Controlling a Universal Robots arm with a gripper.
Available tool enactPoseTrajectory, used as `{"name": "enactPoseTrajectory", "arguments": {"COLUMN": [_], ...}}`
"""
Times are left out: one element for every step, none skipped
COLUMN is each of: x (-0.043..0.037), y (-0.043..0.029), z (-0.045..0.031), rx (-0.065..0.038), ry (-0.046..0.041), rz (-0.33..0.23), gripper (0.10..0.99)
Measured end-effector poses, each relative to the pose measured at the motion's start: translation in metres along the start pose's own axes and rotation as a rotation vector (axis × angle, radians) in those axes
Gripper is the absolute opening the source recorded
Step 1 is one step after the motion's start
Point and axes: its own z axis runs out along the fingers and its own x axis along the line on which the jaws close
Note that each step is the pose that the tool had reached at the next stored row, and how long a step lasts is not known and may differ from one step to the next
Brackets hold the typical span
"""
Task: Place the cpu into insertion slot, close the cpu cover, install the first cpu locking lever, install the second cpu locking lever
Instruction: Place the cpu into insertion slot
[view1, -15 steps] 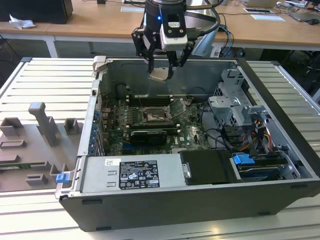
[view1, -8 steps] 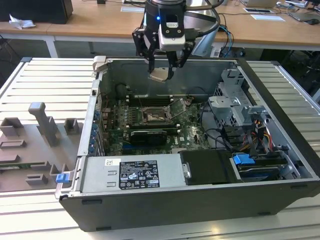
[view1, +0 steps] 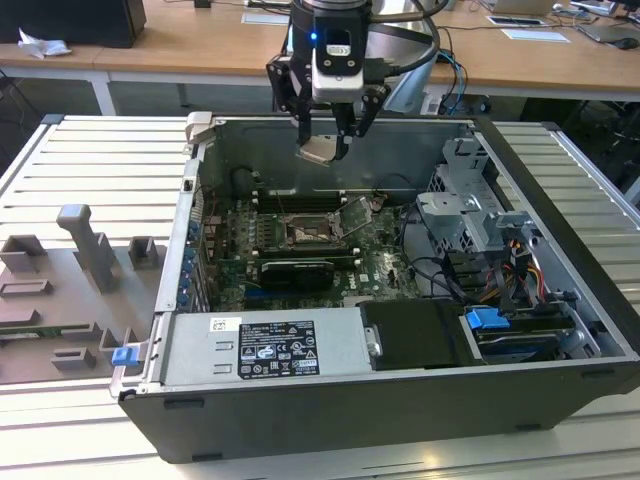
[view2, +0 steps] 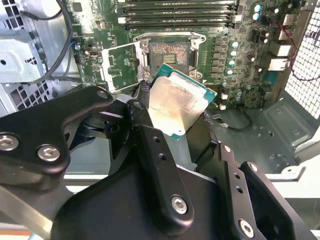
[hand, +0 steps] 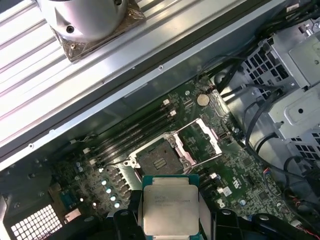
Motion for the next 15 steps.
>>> {"name": "enactPoseTrajectory", "arguments": {"x": [0.0000, 0.0000, 0.0000, 0.0000, 0.0000, 0.0000, 0.0000, 0.0000, 0.0000, 0.0000, -0.0001, -0.0001, -0.0001, -0.0001, -0.0001], "y": [0.0000, 0.0000, 0.0000, 0.0000, 0.0000, 0.0000, 0.0000, 0.0000, 0.0000, -0.0001, -0.0002, -0.0002, -0.0002, -0.0003, -0.0004], "z": [0.0000, 0.0000, 0.0000, 0.0001, 0.0001, 0.0001, 0.0003, 0.0005, 0.0010, 0.0016, 0.0023, 0.0028, 0.0032, 0.0037, 0.0042], "rx": [0.000, 0.000, -0.001, -0.001, -0.001, -0.001, -0.001, -0.002, -0.001, -0.001, -0.001, -0.001, -0.001, -0.001, -0.001], "ry": [-0.0009, -0.0019, -0.0029, -0.0041, -0.0051, -0.0056, -0.0060, -0.0063, -0.0065, -0.0066, -0.0067, -0.0066, -0.0067, -0.0067, -0.0067], "rz": [0.011, 0.021, 0.032, 0.046, 0.057, 0.062, 0.068, 0.071, 0.073, 0.074, 0.075, 0.075, 0.075, 0.075, 0.075], "gripper": [0.537, 0.537, 0.537, 0.537, 0.537, 0.537, 0.537, 0.537, 0.537, 0.537, 0.537, 0.537, 0.537, 0.537, 0.537]}}
